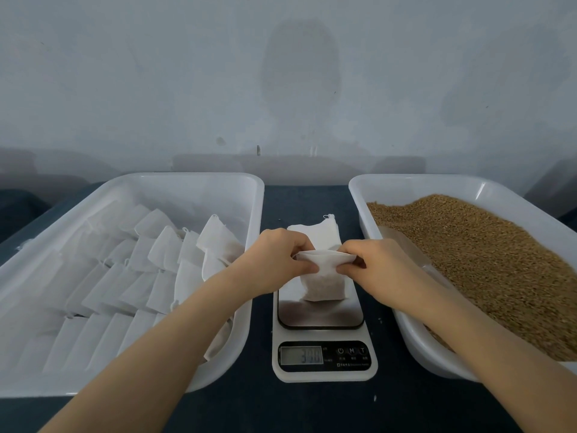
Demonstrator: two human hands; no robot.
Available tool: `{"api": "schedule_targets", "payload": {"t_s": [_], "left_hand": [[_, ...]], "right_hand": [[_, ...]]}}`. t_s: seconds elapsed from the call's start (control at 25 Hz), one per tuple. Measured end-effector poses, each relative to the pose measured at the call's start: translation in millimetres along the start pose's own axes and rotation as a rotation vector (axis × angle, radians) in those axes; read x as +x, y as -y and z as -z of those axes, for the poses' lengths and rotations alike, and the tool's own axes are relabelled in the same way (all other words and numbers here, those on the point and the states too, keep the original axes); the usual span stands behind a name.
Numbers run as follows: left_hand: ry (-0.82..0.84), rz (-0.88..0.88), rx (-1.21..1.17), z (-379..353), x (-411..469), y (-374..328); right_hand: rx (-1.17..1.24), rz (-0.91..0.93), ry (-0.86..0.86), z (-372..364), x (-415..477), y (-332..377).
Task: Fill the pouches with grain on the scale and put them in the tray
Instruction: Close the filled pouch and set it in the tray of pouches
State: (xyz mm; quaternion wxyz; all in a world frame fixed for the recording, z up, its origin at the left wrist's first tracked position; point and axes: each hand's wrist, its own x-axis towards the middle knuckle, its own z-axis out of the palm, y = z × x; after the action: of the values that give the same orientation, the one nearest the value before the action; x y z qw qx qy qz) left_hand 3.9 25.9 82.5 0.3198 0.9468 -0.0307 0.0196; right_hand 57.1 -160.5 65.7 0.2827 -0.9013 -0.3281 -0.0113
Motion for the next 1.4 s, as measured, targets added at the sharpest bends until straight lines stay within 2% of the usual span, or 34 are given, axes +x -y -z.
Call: {"api": "schedule_targets", "payload": {"t_s": [0.88,1.04,1.12,1.2,1.4], "left_hand": [[0.002,-0.013,0.014,-2,3,5],[-0.051,-0.004,-0.05,-3,3,7],[-0.054,-0.008,-0.2,-2,4,7],[0.013,-0.028,-0.415,-1,4,6],[0.052,-0.045,-0.63,1,5,-1]], "right_hand": [[0.022,-0.013,0.017,2,-2,3],[0.061,-0.056,-0.01,9,-2,7],[0.12,-0.092,-0.052,15,-1,6],[0.237,-0.131,-0.095,21,-2,5],[0.744,-0.183,-0.111,33,-9,19]]}}
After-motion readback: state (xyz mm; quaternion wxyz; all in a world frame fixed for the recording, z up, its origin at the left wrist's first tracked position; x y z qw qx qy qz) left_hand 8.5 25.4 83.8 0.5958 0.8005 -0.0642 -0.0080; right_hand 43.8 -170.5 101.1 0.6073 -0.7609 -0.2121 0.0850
